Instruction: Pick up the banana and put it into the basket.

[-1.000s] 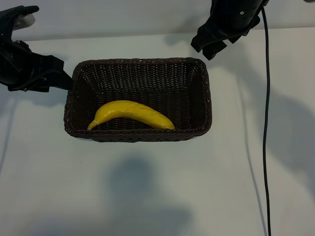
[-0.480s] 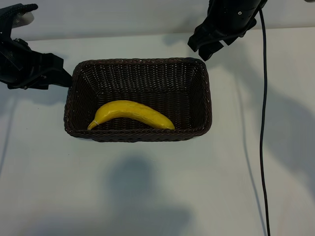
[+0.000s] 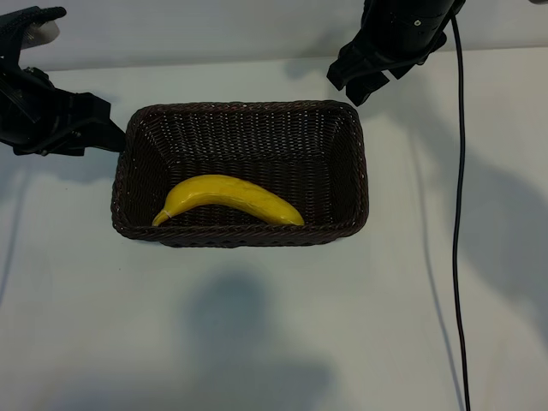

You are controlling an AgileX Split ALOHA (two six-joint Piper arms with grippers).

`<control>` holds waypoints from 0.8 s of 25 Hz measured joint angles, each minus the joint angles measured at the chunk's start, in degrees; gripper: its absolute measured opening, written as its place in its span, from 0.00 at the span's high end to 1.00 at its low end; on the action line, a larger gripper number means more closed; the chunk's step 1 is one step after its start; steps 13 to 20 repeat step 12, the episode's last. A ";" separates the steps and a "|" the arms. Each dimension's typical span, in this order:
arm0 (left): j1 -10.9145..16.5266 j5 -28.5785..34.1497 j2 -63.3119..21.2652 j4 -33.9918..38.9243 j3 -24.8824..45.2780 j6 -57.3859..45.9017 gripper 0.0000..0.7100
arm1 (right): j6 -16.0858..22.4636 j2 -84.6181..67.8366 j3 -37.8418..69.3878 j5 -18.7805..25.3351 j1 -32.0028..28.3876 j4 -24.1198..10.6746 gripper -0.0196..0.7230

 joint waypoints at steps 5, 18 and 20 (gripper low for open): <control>0.00 0.00 0.00 0.00 0.00 0.00 0.16 | 0.05 0.00 0.00 0.00 0.00 0.01 0.17; 0.00 0.00 0.00 0.00 0.00 0.00 0.16 | 0.16 0.00 0.00 -1.46 0.00 0.01 0.17; 0.00 0.00 0.00 0.00 0.00 0.00 0.16 | 0.16 0.00 0.00 -1.46 0.00 0.01 0.17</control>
